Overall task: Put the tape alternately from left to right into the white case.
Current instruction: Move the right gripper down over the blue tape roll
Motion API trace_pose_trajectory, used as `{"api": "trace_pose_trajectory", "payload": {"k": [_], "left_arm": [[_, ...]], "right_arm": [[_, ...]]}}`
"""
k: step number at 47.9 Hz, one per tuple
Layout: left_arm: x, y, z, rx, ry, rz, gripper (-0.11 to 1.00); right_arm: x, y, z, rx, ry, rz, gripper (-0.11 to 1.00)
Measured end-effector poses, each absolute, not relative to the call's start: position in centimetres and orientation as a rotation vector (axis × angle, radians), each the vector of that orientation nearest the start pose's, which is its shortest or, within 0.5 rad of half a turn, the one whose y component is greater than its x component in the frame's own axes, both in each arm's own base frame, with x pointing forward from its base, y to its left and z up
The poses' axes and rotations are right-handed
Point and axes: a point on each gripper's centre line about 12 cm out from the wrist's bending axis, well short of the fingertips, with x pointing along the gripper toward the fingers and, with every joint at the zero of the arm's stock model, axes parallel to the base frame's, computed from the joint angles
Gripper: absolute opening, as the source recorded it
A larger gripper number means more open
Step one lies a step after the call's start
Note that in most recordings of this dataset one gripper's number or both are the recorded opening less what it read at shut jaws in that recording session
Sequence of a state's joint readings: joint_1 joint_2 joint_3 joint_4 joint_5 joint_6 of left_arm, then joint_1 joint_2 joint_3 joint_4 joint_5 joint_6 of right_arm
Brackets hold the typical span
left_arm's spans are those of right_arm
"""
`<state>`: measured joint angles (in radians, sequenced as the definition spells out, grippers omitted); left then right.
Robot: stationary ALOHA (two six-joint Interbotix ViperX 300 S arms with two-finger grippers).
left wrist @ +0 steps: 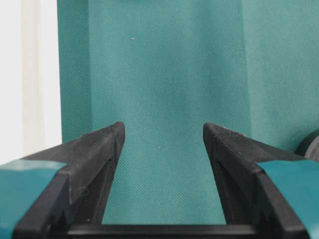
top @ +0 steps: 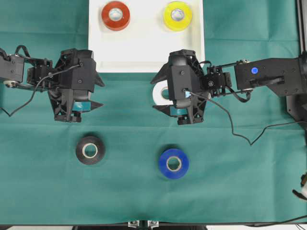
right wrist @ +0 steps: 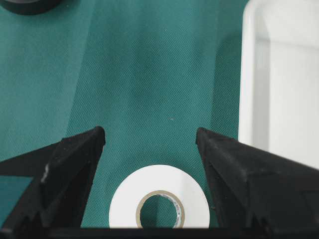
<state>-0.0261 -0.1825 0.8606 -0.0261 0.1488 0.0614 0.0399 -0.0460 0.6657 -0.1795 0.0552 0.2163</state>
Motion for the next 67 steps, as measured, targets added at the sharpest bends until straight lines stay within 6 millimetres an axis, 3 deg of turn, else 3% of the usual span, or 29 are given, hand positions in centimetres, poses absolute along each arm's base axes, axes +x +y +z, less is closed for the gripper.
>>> {"api": "trace_pose_trajectory", "payload": {"k": [10, 22, 46, 67], "left_arm": [[31.8, -0.9, 15.8, 0.043, 0.826, -0.043, 0.98], [31.8, -0.9, 15.8, 0.043, 0.826, -0.043, 0.98], [31.8, -0.9, 15.8, 0.041, 0.826, -0.042, 0.98], [31.8, -0.9, 15.8, 0.038, 0.826, -0.041, 0.98]], "right_arm": [[38.1, 2.4, 18.1, 0.011, 0.676, 0.041, 0.80], [37.8, 5.1, 18.2, -0.011, 0.682, 0.107, 0.80], [35.3, 10.1, 16.7, 0.085, 0.815, 0.154, 0.79], [34.6, 10.9, 16.3, 0.126, 0.840, 0.152, 0.79]]}}
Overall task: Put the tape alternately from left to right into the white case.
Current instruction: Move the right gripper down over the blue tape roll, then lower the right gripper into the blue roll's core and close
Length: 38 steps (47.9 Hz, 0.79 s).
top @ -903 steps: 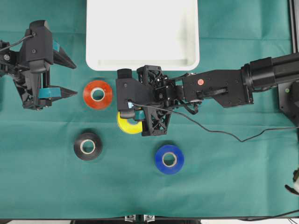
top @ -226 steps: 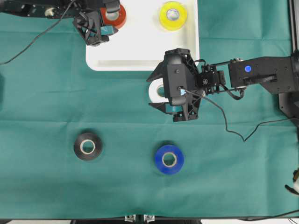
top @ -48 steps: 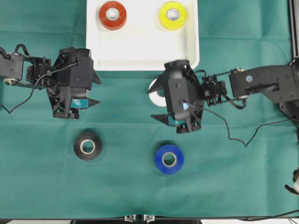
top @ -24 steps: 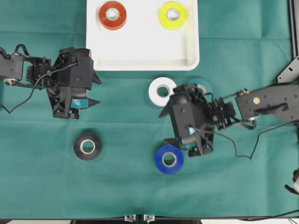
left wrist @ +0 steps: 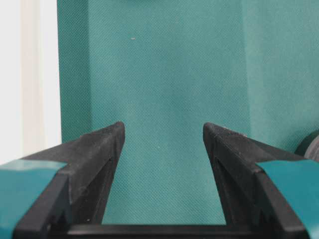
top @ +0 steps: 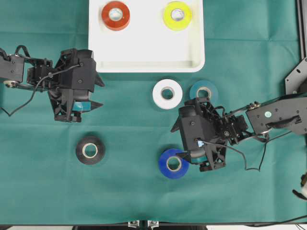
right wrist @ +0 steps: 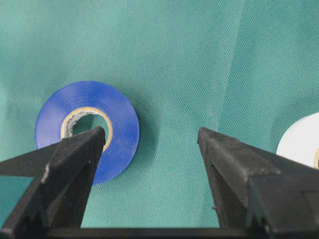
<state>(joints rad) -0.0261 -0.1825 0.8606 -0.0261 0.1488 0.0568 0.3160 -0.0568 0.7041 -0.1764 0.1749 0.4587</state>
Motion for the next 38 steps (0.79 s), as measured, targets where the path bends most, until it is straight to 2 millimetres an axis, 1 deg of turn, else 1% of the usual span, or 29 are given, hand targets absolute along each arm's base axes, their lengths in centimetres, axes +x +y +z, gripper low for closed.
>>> {"api": "trace_pose_trajectory", "payload": {"k": [5, 15, 27, 38], "left_arm": [[31.8, -0.9, 15.8, 0.040, 0.825, -0.043, 0.98], [31.8, -0.9, 15.8, 0.040, 0.825, -0.042, 0.98], [31.8, -0.9, 15.8, 0.040, 0.825, -0.043, 0.98], [31.8, -0.9, 15.8, 0.040, 0.825, -0.043, 0.98]], "right_arm": [[34.6, 11.0, 16.1, 0.125, 0.844, 0.152, 0.79], [34.7, 11.5, 15.0, 0.157, 0.872, 0.141, 0.79], [35.4, 12.4, 14.1, 0.190, 0.892, 0.132, 0.79], [36.1, 13.2, 12.6, 0.203, 0.929, 0.123, 0.79]]}}
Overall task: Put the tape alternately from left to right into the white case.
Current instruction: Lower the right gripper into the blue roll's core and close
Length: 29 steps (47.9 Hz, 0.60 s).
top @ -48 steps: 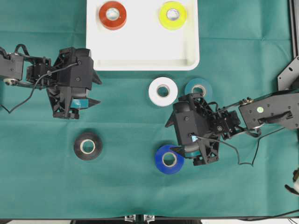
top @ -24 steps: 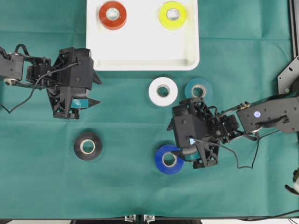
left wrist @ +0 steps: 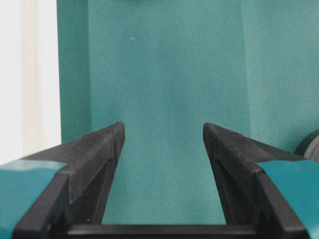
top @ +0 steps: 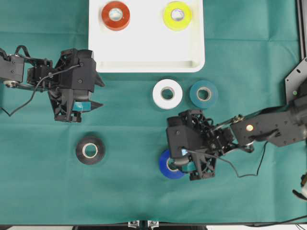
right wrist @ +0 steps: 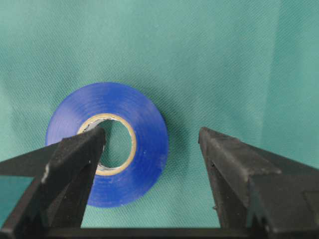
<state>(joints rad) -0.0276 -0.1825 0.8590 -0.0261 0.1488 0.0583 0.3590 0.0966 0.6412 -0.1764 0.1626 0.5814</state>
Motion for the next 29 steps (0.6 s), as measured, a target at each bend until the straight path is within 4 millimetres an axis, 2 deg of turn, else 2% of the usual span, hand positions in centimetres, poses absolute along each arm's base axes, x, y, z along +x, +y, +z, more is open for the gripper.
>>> {"api": "trace_pose_trajectory", "payload": {"k": [29], "left_arm": [[31.8, -0.9, 15.8, 0.040, 0.825, -0.043, 0.98]], "right_arm": [[36.3, 13.3, 10.0, 0.228, 0.995, 0.084, 0.79]]}}
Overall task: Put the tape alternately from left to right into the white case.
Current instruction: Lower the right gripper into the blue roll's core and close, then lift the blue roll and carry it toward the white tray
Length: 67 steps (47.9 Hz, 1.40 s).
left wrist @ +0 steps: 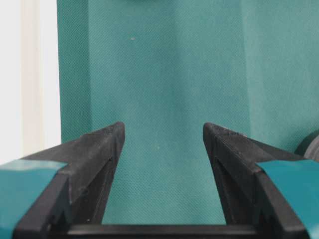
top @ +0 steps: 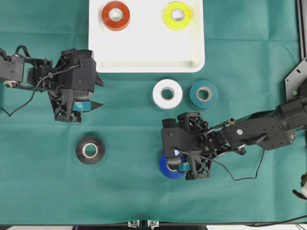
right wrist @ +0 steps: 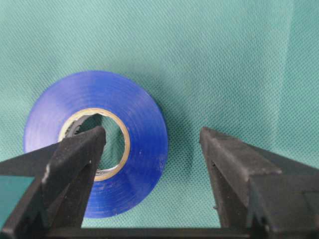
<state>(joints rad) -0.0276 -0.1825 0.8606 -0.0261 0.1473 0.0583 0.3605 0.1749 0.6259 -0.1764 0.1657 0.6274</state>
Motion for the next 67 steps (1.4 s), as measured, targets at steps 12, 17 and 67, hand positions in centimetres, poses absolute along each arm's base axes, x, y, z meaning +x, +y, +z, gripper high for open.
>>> {"api": "trace_pose_trajectory", "payload": {"k": [12, 17, 67], "left_arm": [[31.8, -0.9, 15.8, 0.040, 0.825, -0.043, 0.98], [31.8, -0.9, 15.8, 0.040, 0.825, -0.042, 0.98], [31.8, -0.9, 15.8, 0.039, 0.823, -0.043, 0.98]], "right_arm": [[36.3, 13.3, 9.6, 0.231, 1.004, 0.078, 0.78], [36.3, 13.3, 9.6, 0.231, 1.004, 0.079, 0.72], [36.2, 9.9, 18.5, 0.083, 0.848, 0.064, 0.30]]}}
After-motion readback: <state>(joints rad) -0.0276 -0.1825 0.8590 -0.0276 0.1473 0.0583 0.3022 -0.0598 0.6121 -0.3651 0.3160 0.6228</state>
